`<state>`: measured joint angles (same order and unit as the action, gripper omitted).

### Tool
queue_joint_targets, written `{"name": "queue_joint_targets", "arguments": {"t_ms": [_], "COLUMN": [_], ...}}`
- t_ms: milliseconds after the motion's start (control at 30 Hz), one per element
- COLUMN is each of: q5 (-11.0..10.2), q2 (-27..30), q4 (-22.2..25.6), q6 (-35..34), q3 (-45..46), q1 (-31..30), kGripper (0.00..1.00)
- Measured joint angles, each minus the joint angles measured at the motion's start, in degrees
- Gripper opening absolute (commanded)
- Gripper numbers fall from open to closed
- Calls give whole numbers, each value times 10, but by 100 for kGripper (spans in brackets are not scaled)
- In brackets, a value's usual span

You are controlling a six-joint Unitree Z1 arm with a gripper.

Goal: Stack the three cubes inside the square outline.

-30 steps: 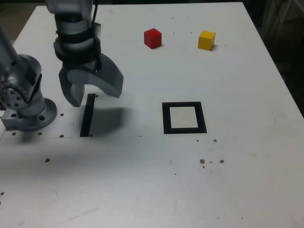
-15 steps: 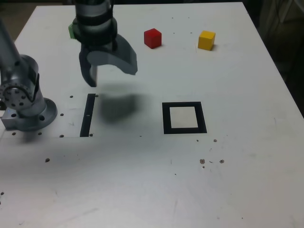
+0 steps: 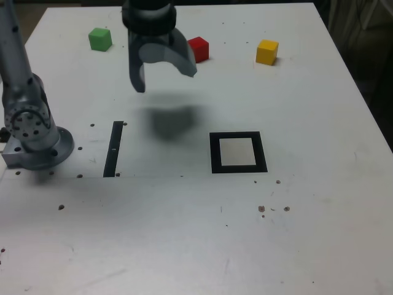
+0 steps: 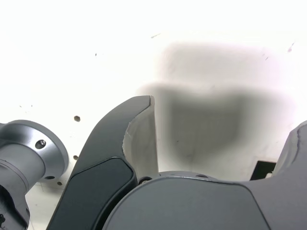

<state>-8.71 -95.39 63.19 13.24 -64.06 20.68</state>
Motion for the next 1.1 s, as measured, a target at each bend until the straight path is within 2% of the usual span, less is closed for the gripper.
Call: {"name": "queue_joint_targets", "arguments": {"t_ms": [367,800,1100], "q5": [5,7,5], "q2": [-83,-185,-232], "q4": [67,115,146], "q6": [57,102,113], "q3": [-132,-267,-341], "q1": [66,133,160], "kGripper": [96,96,95]}}
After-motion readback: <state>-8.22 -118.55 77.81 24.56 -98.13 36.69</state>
